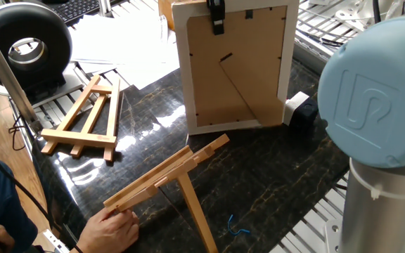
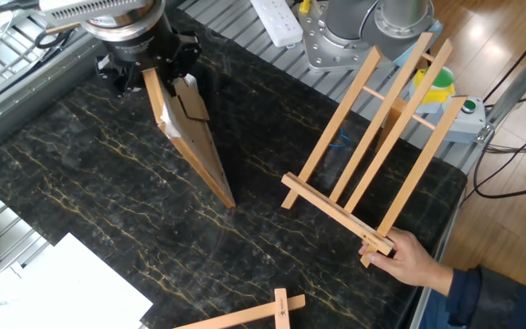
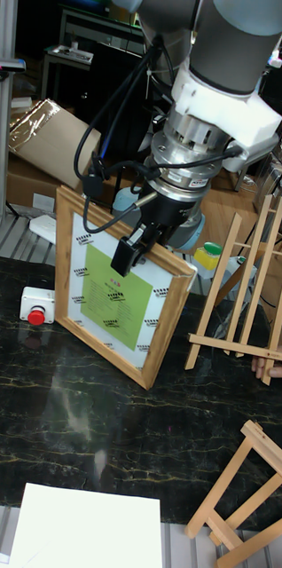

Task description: Put the photo frame on the bracket

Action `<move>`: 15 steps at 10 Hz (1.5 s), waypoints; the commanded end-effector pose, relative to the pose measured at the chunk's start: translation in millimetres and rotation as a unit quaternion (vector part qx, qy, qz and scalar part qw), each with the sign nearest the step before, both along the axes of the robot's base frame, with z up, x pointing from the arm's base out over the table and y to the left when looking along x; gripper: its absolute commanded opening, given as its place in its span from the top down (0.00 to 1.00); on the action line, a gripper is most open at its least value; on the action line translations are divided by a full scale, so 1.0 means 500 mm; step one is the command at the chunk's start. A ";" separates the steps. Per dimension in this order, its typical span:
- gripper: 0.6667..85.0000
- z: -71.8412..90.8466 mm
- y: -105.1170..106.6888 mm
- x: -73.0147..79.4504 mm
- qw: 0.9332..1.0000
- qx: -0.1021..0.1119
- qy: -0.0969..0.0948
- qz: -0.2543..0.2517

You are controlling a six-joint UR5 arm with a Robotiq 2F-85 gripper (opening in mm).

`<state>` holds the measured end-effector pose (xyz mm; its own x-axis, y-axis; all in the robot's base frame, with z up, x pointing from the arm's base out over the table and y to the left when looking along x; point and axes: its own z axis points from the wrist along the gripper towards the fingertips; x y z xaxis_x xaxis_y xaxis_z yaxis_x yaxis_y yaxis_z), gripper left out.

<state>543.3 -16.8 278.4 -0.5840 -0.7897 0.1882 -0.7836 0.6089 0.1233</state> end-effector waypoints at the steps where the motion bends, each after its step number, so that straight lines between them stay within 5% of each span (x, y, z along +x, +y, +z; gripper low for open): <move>1: 0.99 0.017 -0.013 -0.019 1.000 -0.017 0.015 0.011; 3: 0.99 0.045 0.001 -0.034 0.999 -0.019 0.019 0.028; 6: 0.99 0.070 -0.025 -0.065 0.997 -0.061 0.016 0.046; 10: 0.99 0.075 -0.037 -0.049 0.997 -0.061 -0.005 0.053; 12: 0.99 0.075 -0.061 -0.012 0.992 -0.081 -0.034 0.092; 13: 0.99 0.072 -0.063 0.032 0.987 -0.082 -0.071 0.119; 15: 0.99 0.069 -0.052 0.064 0.981 -0.072 -0.099 0.148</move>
<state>552.5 -44.7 312.5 -0.4302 -0.8658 0.2556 -0.9006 0.4312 -0.0550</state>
